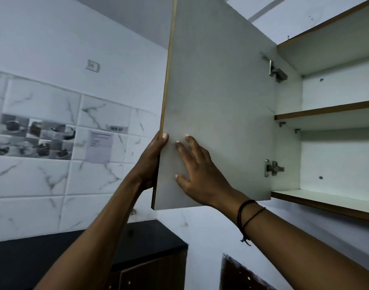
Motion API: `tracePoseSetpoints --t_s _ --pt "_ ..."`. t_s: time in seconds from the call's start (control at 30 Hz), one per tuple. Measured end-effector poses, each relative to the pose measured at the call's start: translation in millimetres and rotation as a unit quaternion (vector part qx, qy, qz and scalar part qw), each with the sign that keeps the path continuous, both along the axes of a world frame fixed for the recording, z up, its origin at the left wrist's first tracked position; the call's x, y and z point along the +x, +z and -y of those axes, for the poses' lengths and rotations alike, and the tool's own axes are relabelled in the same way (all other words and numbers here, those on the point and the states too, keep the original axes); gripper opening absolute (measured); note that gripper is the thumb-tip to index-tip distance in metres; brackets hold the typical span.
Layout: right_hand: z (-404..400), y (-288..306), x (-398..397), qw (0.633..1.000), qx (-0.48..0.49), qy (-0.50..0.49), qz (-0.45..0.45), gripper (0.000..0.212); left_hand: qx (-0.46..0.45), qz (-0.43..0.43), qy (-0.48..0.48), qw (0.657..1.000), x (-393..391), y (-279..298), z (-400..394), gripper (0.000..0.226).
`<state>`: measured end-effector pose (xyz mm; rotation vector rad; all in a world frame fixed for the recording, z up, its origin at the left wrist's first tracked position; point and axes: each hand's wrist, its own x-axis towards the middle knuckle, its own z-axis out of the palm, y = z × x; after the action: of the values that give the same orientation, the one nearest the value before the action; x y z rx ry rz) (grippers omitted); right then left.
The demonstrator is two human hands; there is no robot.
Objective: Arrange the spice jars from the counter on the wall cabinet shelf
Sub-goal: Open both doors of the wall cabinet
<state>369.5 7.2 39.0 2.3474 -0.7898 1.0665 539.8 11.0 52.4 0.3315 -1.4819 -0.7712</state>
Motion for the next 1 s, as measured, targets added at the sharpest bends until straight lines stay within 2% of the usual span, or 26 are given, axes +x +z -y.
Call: tracePoseSetpoints --t_s 0.13,0.33,0.47,0.53,0.57,0.67,0.73,0.8,0.83,0.9,0.97,1.0 --pt "24 -1 22 0.998 0.014 -0.042 -0.039 0.082 0.015 -0.011 0.069 0.997 18 1 16 0.046" --pt "42 -15 38 0.997 -0.036 -0.059 -0.028 0.079 -0.013 -0.027 0.150 0.988 21 0 27 0.041" --pt "43 -17 41 0.999 -0.022 -0.043 -0.019 0.079 -0.074 -0.041 0.271 0.959 17 -8 28 0.027" --pt "38 -16 39 0.999 -0.011 -0.029 -0.017 0.080 -0.116 -0.026 0.374 0.920 13 -11 26 0.023" --pt "35 -15 37 1.000 -0.007 -0.020 -0.016 0.080 -0.145 -0.016 0.435 0.888 11 -13 24 0.027" --pt "22 -12 27 1.000 0.008 0.012 0.002 0.076 -0.252 0.077 0.594 0.761 3 -16 20 0.050" --pt "15 -12 17 0.999 0.029 0.025 0.024 0.074 -0.307 0.164 0.656 0.670 -7 -16 16 0.050" --pt "9 -14 4 0.998 0.043 0.025 0.044 0.072 -0.327 0.230 0.696 0.596 -18 -18 13 0.046" --pt "6 -16 -1 0.997 0.043 0.021 0.053 0.071 -0.319 0.251 0.709 0.577 -21 -19 11 0.047" --pt "3 -23 -15 0.997 0.038 -0.002 0.068 0.067 -0.286 0.278 0.720 0.567 -29 -22 6 0.051" --pt "1 -34 -31 0.995 0.045 -0.020 0.083 0.066 -0.277 0.296 0.711 0.575 -39 -31 4 0.053" --pt "0 -44 -41 0.994 0.055 -0.031 0.093 0.065 -0.280 0.303 0.692 0.592 -47 -40 4 0.053"
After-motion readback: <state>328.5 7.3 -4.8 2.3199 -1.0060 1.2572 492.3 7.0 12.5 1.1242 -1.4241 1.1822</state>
